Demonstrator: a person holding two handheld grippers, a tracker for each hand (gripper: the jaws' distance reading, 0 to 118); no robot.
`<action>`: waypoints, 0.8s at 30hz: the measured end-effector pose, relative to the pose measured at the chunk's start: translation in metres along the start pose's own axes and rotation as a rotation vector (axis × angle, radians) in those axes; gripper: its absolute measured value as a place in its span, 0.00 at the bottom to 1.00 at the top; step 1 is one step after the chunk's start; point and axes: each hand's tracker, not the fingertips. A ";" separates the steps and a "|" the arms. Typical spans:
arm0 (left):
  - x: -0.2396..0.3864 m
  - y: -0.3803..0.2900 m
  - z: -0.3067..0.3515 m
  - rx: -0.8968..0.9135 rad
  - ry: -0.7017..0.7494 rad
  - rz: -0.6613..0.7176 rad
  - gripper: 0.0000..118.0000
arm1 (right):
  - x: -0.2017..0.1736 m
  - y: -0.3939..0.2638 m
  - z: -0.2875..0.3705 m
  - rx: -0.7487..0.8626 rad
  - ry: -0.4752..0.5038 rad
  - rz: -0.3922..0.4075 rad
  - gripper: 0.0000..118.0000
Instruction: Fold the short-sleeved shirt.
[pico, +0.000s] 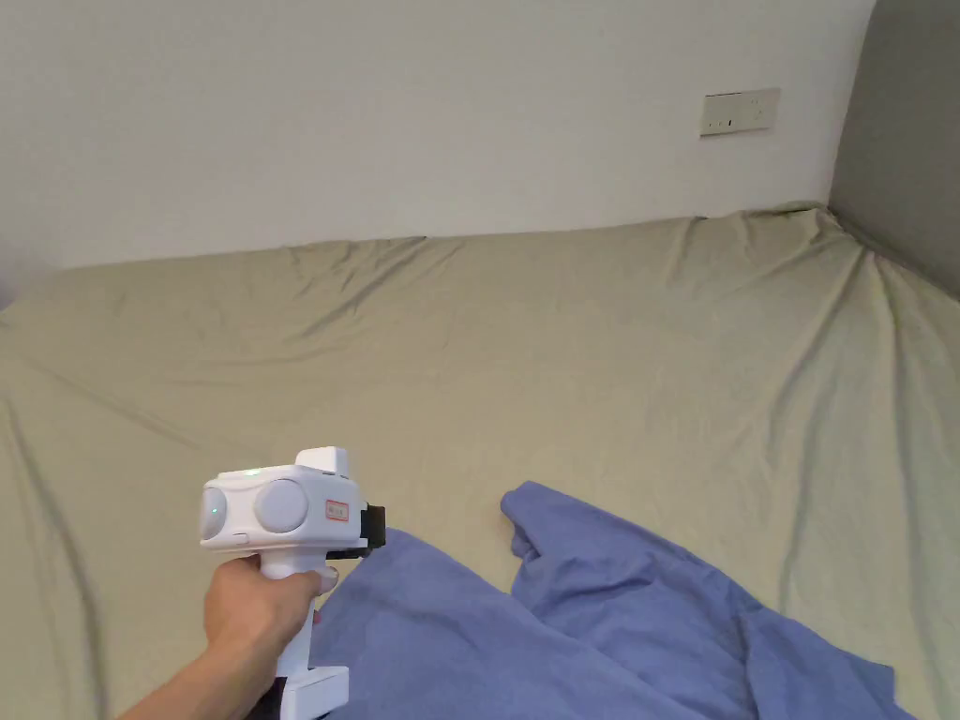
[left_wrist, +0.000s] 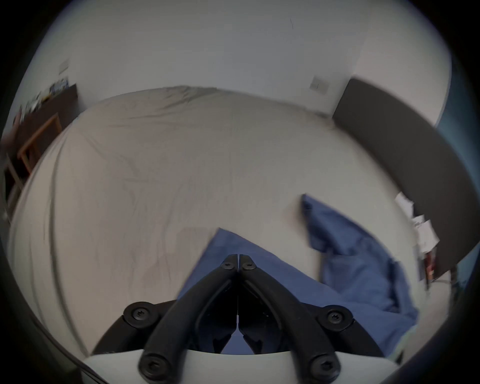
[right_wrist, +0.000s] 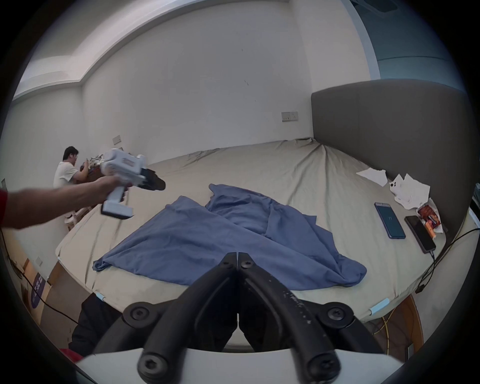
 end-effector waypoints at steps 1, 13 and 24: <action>0.003 0.004 -0.013 -0.019 0.020 -0.034 0.00 | 0.002 0.001 -0.002 -0.006 0.003 -0.013 0.00; 0.019 0.017 -0.110 -0.172 0.092 0.010 0.89 | 0.023 -0.001 -0.016 -0.077 -0.021 -0.056 0.00; 0.041 -0.004 -0.076 -0.195 0.034 -0.080 0.03 | 0.037 0.004 -0.016 -0.066 -0.032 -0.091 0.00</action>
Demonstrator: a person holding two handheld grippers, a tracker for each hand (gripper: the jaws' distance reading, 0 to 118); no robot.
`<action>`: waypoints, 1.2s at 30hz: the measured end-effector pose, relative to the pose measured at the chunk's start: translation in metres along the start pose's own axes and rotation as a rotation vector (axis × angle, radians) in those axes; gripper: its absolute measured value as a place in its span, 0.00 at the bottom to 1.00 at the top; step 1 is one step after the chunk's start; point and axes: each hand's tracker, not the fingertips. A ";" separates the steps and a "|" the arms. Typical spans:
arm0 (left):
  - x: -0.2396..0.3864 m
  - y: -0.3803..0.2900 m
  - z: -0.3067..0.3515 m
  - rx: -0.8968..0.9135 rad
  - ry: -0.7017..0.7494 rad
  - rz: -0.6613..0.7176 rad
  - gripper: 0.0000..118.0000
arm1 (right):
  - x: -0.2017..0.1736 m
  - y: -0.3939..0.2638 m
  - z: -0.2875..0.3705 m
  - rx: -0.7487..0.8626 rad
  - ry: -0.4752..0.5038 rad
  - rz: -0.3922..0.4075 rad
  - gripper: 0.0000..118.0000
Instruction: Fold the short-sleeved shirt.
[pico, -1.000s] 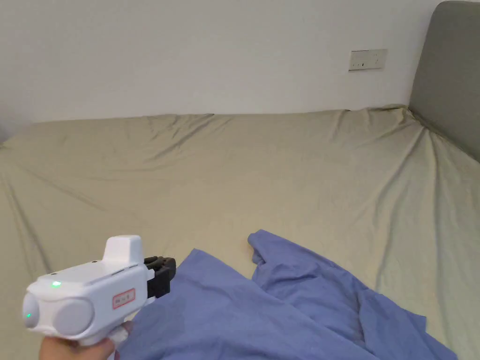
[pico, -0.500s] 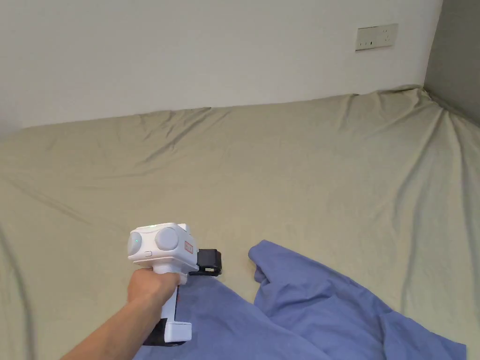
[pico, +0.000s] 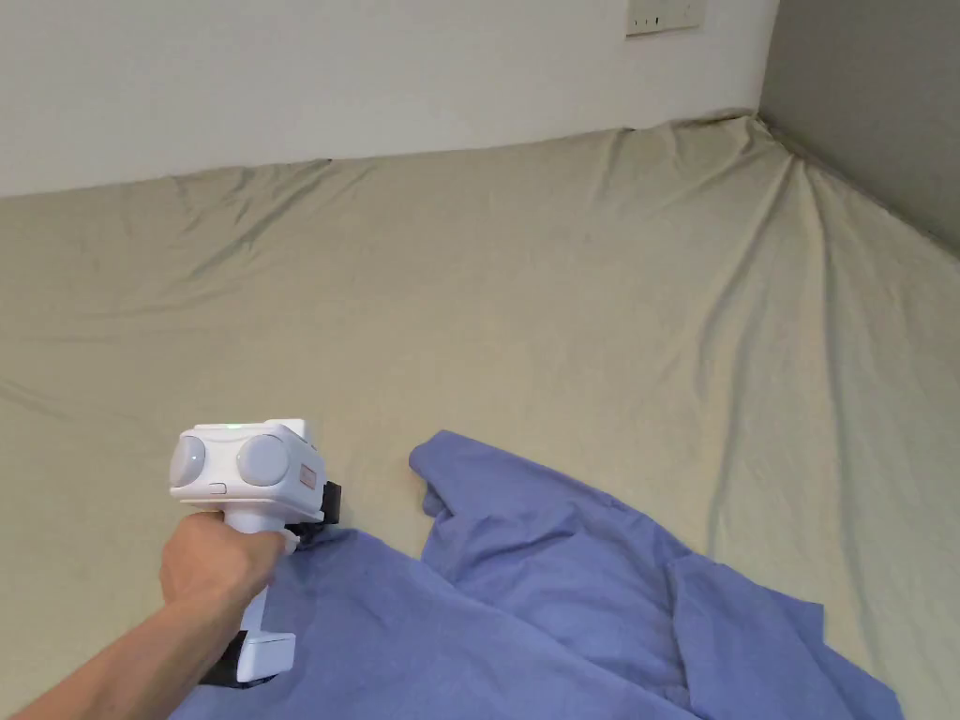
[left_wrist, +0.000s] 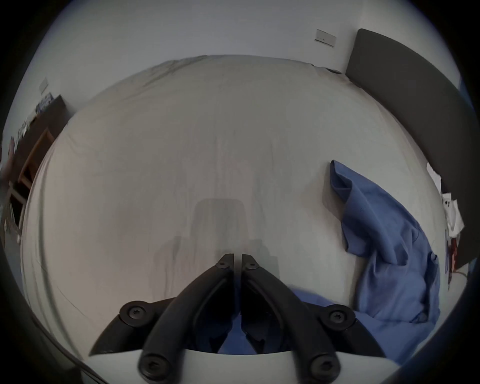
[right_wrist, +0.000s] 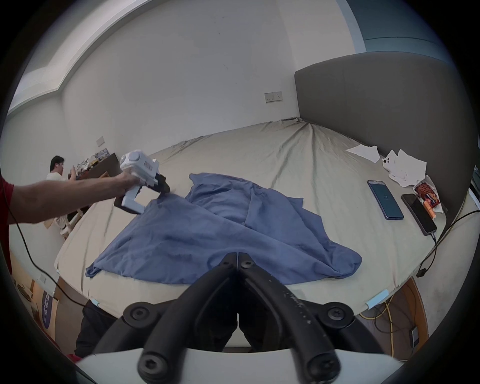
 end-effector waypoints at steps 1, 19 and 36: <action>-0.001 -0.003 0.001 0.022 0.037 0.034 0.03 | 0.001 0.001 0.000 0.003 0.002 0.001 0.00; -0.013 -0.055 0.139 0.233 -0.091 0.002 0.03 | 0.179 0.082 -0.221 -0.478 -0.127 -0.352 0.66; -0.028 -0.055 0.154 0.260 -0.117 -0.006 0.03 | 0.153 0.100 -0.189 -0.399 -0.111 -0.192 0.00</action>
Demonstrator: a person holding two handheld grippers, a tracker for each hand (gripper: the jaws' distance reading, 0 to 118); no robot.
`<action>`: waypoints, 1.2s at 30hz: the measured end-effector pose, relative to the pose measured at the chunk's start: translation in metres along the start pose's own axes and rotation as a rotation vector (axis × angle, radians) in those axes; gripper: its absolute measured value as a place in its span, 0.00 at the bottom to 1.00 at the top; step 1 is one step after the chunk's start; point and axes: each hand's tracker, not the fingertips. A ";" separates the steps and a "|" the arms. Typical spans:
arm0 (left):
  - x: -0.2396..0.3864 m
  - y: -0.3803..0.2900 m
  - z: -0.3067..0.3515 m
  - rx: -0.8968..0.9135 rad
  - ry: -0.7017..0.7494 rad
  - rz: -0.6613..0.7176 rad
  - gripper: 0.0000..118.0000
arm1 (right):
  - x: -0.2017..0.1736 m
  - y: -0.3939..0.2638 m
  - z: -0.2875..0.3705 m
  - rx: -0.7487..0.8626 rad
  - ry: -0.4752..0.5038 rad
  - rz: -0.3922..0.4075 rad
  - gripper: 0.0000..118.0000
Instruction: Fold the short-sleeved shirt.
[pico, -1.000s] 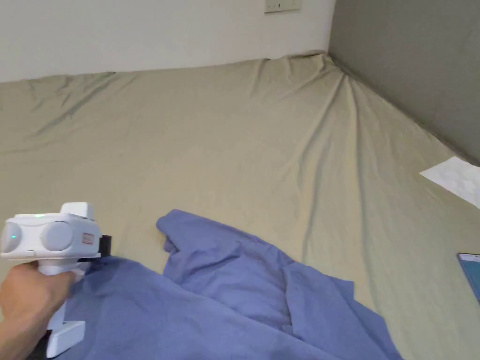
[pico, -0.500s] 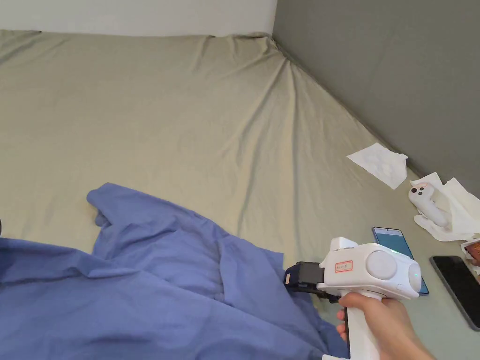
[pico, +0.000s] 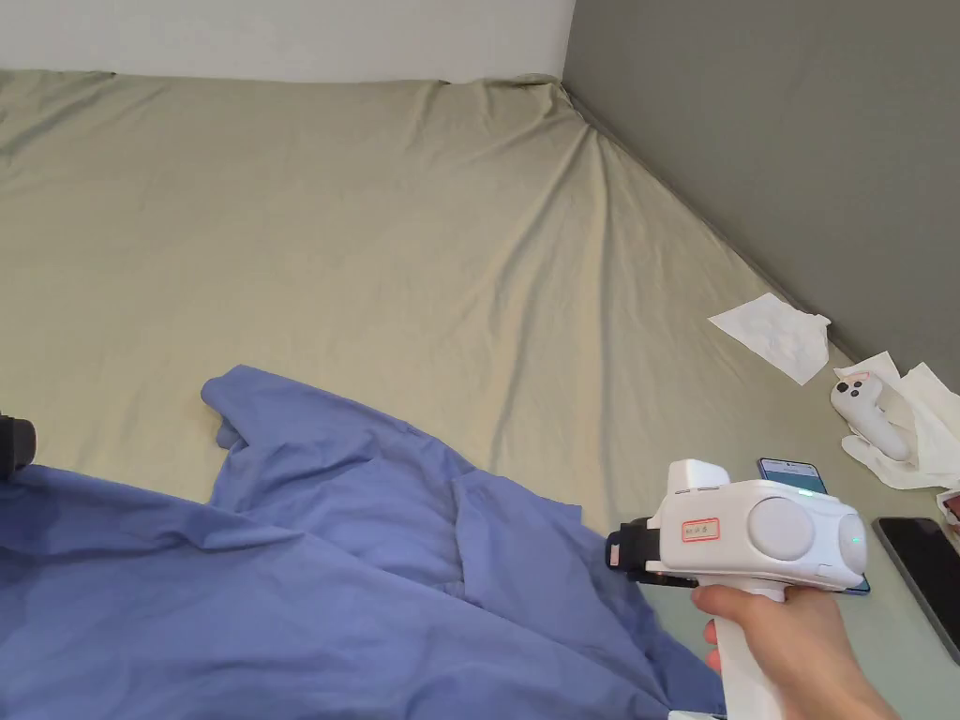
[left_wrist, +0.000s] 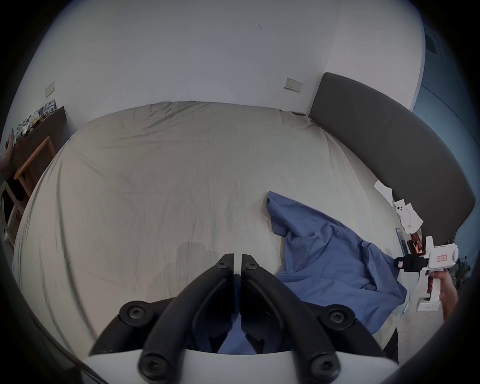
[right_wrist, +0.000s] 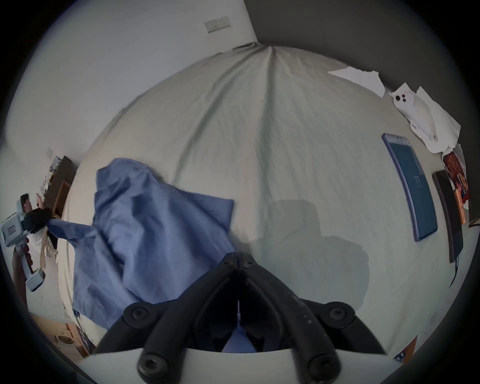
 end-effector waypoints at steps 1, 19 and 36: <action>-0.001 0.002 0.003 0.012 -0.001 0.005 0.03 | -0.002 0.002 0.007 0.026 0.001 0.028 0.00; -0.013 0.019 0.158 0.320 0.120 -0.078 0.03 | -0.057 0.030 0.183 0.442 0.121 0.194 0.00; -0.043 0.064 0.321 0.630 0.262 -0.093 0.02 | -0.151 0.089 0.331 0.836 0.183 0.355 0.00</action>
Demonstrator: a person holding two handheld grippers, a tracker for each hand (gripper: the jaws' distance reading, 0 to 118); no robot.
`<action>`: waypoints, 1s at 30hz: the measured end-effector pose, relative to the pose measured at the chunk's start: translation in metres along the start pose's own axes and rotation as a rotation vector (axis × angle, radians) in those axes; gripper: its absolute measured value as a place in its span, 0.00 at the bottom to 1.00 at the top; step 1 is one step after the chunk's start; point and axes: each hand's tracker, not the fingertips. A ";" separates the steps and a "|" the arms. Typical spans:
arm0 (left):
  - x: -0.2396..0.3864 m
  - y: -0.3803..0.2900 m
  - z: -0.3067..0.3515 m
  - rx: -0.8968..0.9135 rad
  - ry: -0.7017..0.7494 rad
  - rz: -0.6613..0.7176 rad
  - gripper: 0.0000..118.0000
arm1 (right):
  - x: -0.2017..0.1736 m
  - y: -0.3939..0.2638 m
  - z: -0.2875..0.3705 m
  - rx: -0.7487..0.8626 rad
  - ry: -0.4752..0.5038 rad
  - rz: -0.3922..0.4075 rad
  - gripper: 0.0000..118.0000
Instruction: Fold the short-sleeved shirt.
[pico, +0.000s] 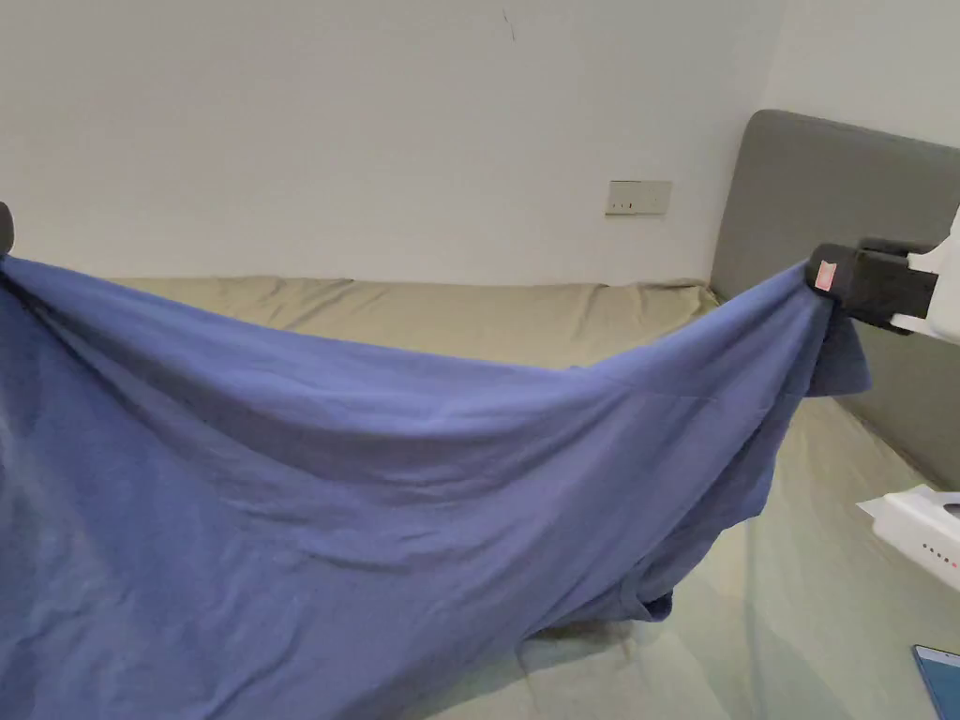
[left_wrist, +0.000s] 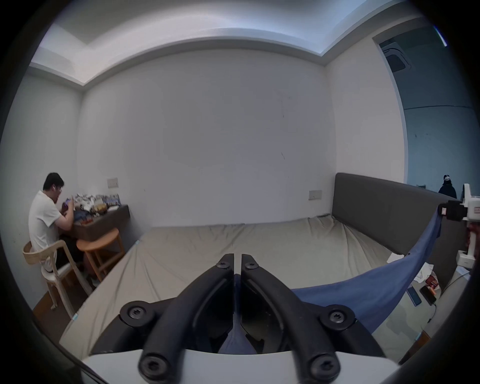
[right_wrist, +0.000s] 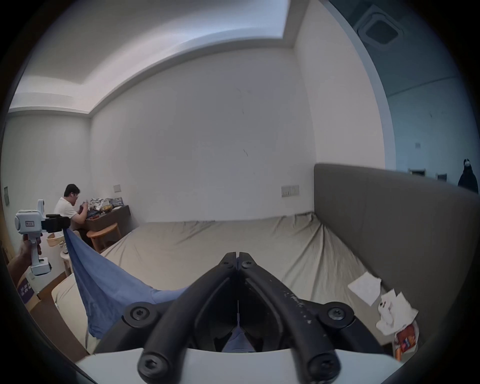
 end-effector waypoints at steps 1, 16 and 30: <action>-0.003 0.007 0.003 0.007 -0.001 -0.001 0.02 | -0.003 0.009 0.000 0.008 0.007 0.005 0.00; -0.034 0.108 0.018 0.136 0.092 0.019 0.02 | -0.036 0.128 -0.003 0.173 0.003 0.067 0.00; -0.036 0.145 0.007 0.166 0.112 0.038 0.02 | -0.049 0.180 0.001 0.239 -0.045 0.110 0.00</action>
